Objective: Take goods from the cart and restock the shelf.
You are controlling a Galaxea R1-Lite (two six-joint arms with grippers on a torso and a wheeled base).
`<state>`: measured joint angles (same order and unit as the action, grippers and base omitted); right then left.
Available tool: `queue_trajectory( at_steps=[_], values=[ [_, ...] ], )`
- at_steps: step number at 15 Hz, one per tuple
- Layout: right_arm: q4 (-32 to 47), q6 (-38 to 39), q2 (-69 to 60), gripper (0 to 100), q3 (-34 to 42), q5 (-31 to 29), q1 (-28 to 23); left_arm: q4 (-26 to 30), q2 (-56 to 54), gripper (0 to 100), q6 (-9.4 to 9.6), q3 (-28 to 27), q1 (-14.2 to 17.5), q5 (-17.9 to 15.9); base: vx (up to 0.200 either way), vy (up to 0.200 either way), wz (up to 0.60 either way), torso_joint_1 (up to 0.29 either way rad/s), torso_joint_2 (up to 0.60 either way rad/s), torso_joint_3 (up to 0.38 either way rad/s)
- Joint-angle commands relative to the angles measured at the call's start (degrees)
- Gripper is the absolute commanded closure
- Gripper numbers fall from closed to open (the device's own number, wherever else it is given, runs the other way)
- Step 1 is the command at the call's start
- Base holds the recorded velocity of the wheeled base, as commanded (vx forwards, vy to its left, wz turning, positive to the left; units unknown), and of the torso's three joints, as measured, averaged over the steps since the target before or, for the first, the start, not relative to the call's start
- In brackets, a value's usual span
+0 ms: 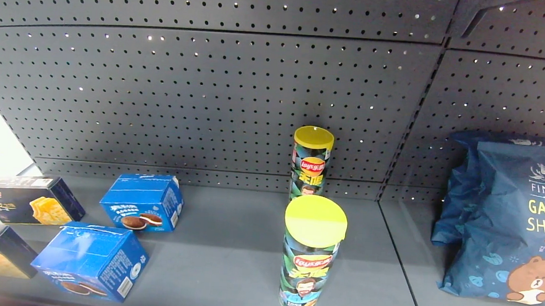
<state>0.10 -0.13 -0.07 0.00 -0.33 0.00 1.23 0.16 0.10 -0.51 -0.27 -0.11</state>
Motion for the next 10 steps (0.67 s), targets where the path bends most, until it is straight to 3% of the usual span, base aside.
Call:
queue_trajectory(
  at_steps=[1, 10],
  values=[
    [-0.01, -0.04, 0.07, 0, 0.00, -0.02, 0.00, 0.00, -0.16, 0, -0.10, 0.07, 0.00, 0.02, 0.000, 0.000, 0.00, 0.000, 0.00, 0.000],
    [-0.01, -0.31, 0.07, 0, 0.00, 0.15, 0.00, 0.00, -0.16, 0, -0.10, 0.07, 0.00, 0.02, 0.000, 0.000, 0.00, 0.000, 0.00, 0.000]
  ],
)
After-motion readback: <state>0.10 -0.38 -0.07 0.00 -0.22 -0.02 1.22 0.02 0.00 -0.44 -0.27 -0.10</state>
